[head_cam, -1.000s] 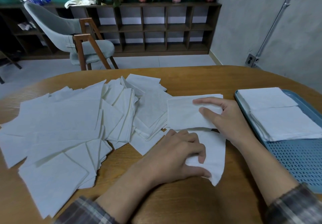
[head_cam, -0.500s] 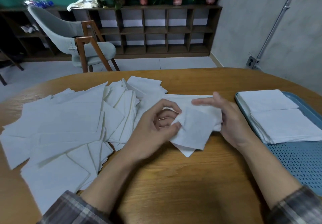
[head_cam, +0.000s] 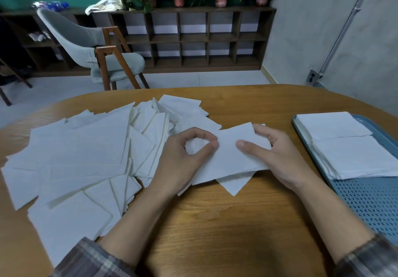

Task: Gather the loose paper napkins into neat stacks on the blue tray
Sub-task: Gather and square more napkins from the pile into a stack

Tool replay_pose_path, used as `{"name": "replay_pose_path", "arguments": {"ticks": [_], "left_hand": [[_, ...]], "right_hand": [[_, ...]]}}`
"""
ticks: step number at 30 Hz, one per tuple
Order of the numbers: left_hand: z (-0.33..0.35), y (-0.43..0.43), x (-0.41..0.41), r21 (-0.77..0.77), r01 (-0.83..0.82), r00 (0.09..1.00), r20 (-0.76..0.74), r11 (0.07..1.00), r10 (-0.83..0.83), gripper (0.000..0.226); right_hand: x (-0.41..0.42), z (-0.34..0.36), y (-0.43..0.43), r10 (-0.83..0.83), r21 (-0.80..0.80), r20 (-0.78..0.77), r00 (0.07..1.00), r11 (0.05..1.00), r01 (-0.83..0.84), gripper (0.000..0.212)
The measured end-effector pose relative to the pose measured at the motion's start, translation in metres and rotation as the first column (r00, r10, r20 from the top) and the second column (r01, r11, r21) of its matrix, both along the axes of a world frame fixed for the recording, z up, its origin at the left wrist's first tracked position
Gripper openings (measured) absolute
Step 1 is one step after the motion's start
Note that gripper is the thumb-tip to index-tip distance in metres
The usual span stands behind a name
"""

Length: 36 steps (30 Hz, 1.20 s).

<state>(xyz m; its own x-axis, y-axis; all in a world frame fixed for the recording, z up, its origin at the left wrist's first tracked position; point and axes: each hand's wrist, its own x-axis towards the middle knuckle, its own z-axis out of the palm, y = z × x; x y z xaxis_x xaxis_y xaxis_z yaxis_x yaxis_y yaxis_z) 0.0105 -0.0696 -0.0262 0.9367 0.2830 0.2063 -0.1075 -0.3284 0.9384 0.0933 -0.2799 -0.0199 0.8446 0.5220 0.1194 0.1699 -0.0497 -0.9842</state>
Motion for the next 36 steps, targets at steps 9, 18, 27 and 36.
{"name": "replay_pose_path", "arguments": {"ticks": [9, 18, 27, 36], "left_hand": [[0.000, -0.001, 0.001, 0.058, 0.060, 0.998, 0.015, 0.996, -0.061, 0.009], [-0.005, 0.001, 0.003, 0.105, -0.038, 0.997, 0.075, 0.994, 0.030, 0.029], [-0.008, -0.003, 0.005, -0.104, -0.099, 0.987, 0.115, 0.990, 0.110, 0.020], [-0.033, -0.015, 0.004, 0.543, 0.160, 0.967, 0.080, 0.824, -0.241, 0.017]], "right_hand": [[-0.004, -0.002, 0.005, 0.046, -0.025, 0.043, 0.998, 0.999, -0.045, 0.051], [0.001, -0.001, 0.001, -0.015, 0.062, 0.098, 0.995, 0.998, 0.009, 0.061], [0.008, -0.002, -0.008, 0.111, 0.024, 0.071, 0.991, 0.993, -0.113, 0.028], [0.021, -0.011, -0.011, -0.277, -0.078, 0.253, 0.927, 0.949, 0.305, 0.036]]}}
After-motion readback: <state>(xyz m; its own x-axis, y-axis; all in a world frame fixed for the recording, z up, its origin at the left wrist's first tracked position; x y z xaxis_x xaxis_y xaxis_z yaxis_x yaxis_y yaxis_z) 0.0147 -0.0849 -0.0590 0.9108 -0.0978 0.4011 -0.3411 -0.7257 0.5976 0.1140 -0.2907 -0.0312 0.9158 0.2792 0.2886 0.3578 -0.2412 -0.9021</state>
